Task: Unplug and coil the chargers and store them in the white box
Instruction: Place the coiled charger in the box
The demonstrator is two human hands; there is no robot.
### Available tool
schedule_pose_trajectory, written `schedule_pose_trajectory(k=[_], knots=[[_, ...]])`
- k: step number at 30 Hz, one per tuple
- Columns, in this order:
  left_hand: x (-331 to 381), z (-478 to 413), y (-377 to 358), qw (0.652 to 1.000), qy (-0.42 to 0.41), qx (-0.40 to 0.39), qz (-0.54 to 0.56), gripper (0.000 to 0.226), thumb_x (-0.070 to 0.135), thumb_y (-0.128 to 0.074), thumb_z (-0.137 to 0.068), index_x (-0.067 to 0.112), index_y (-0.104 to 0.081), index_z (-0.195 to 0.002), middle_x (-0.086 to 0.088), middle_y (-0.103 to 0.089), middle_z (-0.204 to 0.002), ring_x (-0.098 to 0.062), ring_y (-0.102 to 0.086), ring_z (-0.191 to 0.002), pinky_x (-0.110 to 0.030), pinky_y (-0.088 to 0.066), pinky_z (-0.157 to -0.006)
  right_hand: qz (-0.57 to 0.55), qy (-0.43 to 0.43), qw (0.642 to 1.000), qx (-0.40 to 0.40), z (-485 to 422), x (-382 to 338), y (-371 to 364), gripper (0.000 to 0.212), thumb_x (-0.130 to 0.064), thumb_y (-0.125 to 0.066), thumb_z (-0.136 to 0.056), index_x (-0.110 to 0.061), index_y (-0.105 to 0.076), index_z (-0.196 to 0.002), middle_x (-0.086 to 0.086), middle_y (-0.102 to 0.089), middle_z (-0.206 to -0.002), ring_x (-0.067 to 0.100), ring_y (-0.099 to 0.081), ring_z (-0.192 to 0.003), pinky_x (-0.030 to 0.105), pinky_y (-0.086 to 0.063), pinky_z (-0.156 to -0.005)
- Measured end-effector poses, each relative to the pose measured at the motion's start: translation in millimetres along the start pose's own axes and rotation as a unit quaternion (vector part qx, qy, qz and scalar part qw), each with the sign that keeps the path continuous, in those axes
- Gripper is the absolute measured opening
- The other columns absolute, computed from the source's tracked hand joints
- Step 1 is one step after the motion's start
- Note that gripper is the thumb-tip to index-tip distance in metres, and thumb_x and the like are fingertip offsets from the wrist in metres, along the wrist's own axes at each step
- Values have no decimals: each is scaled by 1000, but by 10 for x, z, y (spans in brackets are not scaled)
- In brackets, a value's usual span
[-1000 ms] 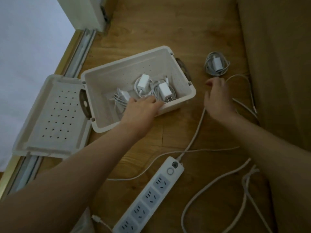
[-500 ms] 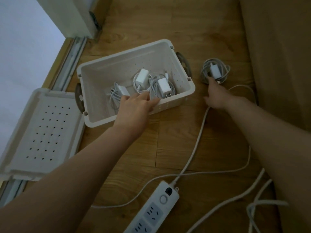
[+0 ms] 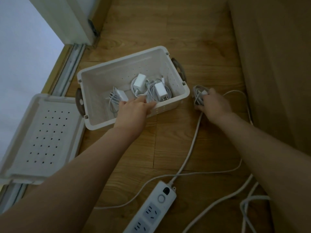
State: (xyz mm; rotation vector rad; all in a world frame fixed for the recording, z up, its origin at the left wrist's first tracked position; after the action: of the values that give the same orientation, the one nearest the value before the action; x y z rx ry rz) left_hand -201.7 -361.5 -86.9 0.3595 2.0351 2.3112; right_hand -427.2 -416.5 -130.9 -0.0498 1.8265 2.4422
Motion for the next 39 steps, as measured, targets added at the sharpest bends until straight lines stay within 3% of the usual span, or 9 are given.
schedule_pose_trajectory(k=[3, 6, 11, 16, 20, 24, 29, 34, 39], knots=[[-51, 2, 25, 999, -16, -16, 46, 36, 16, -44, -98, 29, -53, -131, -2, -56, -107, -23, -52, -102, -37, -41, -90, -71, -9, 994, 80, 139, -46, 96, 36, -34, -54, -92, -9, -57, -118, 10, -44, -117, 26, -51, -103, 39, -47, -86], [-159, 91, 108, 997, -15, -26, 78, 32, 20, -46, -98, 25, -56, -128, -1, -58, -115, -22, -54, -106, -41, -41, -98, -144, 14, 971, 190, 274, -186, 309, 32, -32, -54, -92, -10, -56, -116, 8, -45, -119, 23, -51, -101, 39, -49, -86], [-461, 479, 217, 999, 27, 28, -27, 32, 19, -53, -93, 26, -57, -124, 2, -58, -123, -20, -53, -115, -40, -28, -103, -172, 133, 942, 255, 510, -663, 692, 29, -32, -57, -90, -9, -57, -108, 7, -45, -123, 16, -52, -94, 29, -48, -78], [-692, 743, 223, 990, 68, 11, -126, 33, 12, -54, -91, 23, -54, -122, 1, -58, -116, -20, -55, -109, -40, -30, -98, -77, 207, 960, 175, 648, -1215, 692, 32, -36, -52, -93, -10, -54, -111, 8, -45, -117, 23, -52, -96, 32, -37, -66], [-621, 872, 153, 985, 30, -2, -168, 38, 11, -59, -86, 24, -50, -120, 3, -54, -116, -19, -54, -107, -39, -35, -95, -38, 191, 975, 107, 721, -1445, 531, 33, -33, -52, -94, -9, -55, -115, 10, -45, -116, 28, -56, -94, 35, -40, -71], [-542, 1097, 77, 990, 4, -3, -143, 39, 10, -56, -87, 24, -48, -123, 3, -52, -119, -19, -54, -107, -36, -36, -91, 20, 189, 980, 61, 877, -1520, 329, 32, -28, -52, -94, -10, -54, -121, 11, -45, -123, 27, -52, -106, 36, -42, -78], [-588, 1283, 97, 999, -3, 4, -43, 33, 6, -53, -89, 19, -54, -120, -1, -54, -117, -21, -53, -106, -30, -39, -85, 61, 168, 984, 24, 1021, -1616, 197, 34, -8, -51, -93, -6, -50, -126, 16, -41, -134, 29, -45, -119, 38, -43, -91], [-632, 1464, 97, 1000, -5, -15, 20, 41, 1, -48, -90, 17, -53, -128, -3, -52, -126, -22, -51, -114, -33, -45, -91, 118, 220, 968, 6, 1260, -1618, 125, 28, -2, -45, -90, -7, -53, -116, 14, -59, -116, 29, -51, -110, 37, -38, -92], [-661, 1750, 208, 995, 12, -71, 75, 46, 9, -42, -96, 18, -39, -142, -2, -43, -141, -20, -40, -128, -35, -34, -107, -8, 236, 970, 52, 1569, -1596, 30, 41, -3, -43, -91, -11, -41, -131, 10, -49, -127, 25, -45, -117, 36, -37, -98]])
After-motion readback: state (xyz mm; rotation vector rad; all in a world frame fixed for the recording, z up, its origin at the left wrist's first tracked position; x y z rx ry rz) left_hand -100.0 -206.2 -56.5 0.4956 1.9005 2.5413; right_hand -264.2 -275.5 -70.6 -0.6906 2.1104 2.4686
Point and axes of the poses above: each hand's wrist, its own z-axis away from the middle knuckle, its own y-axis out of the back of the hand, x = y × z, the point moved 1 cm from there along -z, towards the middle knuckle
